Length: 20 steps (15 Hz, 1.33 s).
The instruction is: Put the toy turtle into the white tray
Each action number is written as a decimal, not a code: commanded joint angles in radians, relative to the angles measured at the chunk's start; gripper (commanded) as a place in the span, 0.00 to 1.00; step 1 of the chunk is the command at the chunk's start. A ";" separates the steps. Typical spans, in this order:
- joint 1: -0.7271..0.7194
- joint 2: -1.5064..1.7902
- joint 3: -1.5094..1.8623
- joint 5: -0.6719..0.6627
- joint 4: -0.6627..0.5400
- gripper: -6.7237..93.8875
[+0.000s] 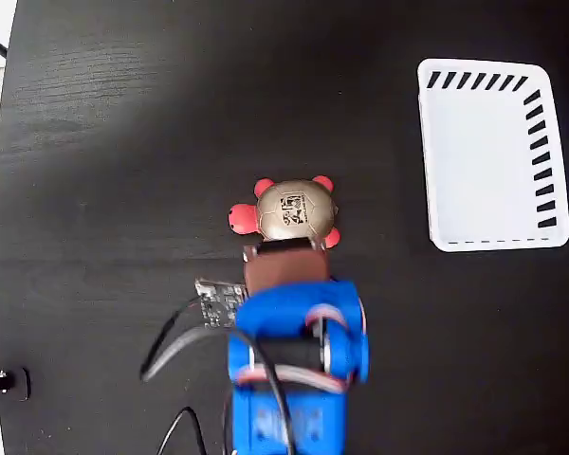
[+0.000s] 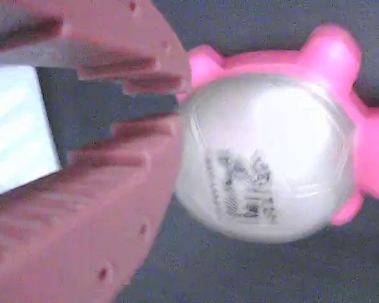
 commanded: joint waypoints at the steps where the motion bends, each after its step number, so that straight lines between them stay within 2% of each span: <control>1: 0.008 -0.106 -0.230 -0.025 0.089 0.06; 12: 0.034 -0.394 -0.474 -0.087 0.201 0.08; 14: 0.034 -0.416 -0.492 -0.089 0.204 0.15; 15: 0.034 -0.428 -0.506 -0.091 0.204 0.22; 17: 0.035 -0.440 -0.515 -0.094 0.207 0.43; 20: 0.035 -0.448 -0.520 -0.100 0.233 0.55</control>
